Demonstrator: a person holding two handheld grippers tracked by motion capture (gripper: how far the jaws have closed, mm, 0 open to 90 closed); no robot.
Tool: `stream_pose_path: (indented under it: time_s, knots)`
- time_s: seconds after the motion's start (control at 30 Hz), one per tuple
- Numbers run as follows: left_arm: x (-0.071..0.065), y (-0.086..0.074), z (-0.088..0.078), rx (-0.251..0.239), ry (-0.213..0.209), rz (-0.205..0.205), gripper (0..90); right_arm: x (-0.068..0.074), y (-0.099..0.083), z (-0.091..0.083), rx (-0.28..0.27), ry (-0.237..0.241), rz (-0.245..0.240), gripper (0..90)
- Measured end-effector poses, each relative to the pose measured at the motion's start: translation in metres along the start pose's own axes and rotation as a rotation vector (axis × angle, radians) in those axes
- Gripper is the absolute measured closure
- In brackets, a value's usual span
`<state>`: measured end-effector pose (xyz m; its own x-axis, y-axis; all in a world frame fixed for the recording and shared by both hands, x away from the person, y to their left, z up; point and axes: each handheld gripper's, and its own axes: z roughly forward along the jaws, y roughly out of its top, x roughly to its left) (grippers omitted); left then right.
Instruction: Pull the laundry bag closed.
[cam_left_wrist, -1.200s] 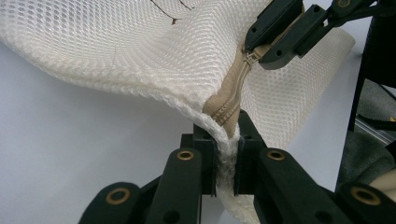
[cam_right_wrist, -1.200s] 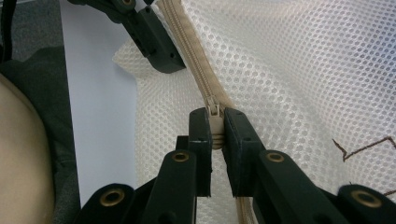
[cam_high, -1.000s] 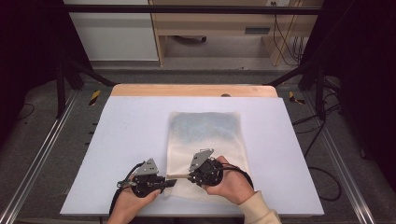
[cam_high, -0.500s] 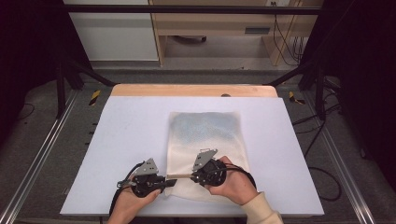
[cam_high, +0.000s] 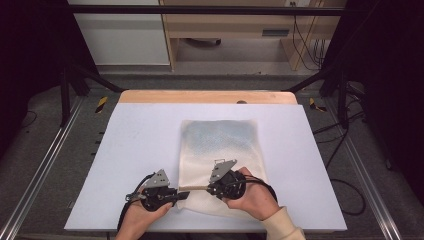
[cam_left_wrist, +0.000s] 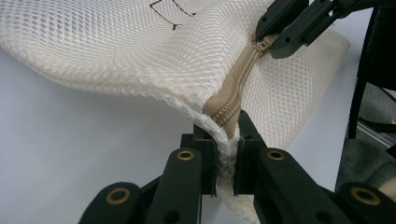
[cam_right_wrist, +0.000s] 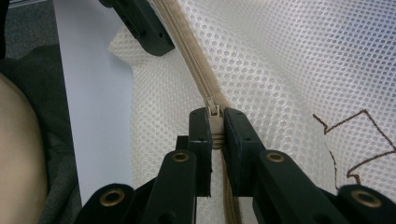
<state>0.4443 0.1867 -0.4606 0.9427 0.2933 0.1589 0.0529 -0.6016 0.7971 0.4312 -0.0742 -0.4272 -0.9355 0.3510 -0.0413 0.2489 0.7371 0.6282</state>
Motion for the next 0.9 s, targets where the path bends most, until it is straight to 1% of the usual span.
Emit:
stream_pose_path:
  time_s: [0.1, 0.17, 0.23, 0.3, 0.33, 0.47, 0.6, 0.9]
  knots:
    - [0.000, 0.001, 0.001, -0.001, -0.003, 0.016, 82.4, 0.000, -0.002, -0.003, -0.002, -0.011, 0.004, 82.2]
    - [-0.001, 0.002, 0.000, -0.006, -0.002, 0.010, 82.4, -0.001, -0.003, -0.005, -0.006, -0.014, 0.013, 82.2]
    - [-0.001, 0.001, 0.000, -0.006, -0.002, 0.002, 82.4, -0.001, -0.004, -0.006, -0.004, -0.017, 0.013, 82.2]
    - [-0.001, 0.001, 0.000, -0.007, -0.004, 0.010, 82.5, -0.001, -0.004, -0.007, -0.008, -0.018, 0.015, 82.2]
    - [-0.001, 0.002, 0.000, -0.007, -0.004, 0.010, 82.4, -0.001, -0.005, -0.008, -0.011, -0.016, 0.020, 82.2]
    - [-0.001, 0.002, 0.000, -0.010, -0.005, 0.004, 82.4, -0.001, -0.005, -0.009, -0.013, -0.015, 0.018, 82.2]
    - [-0.001, 0.002, -0.001, -0.011, -0.003, 0.007, 82.4, -0.001, -0.005, -0.010, -0.008, -0.017, 0.016, 82.2]
    - [-0.001, 0.002, -0.001, -0.013, -0.003, 0.008, 82.5, -0.003, -0.008, -0.013, -0.016, -0.018, 0.032, 82.2]
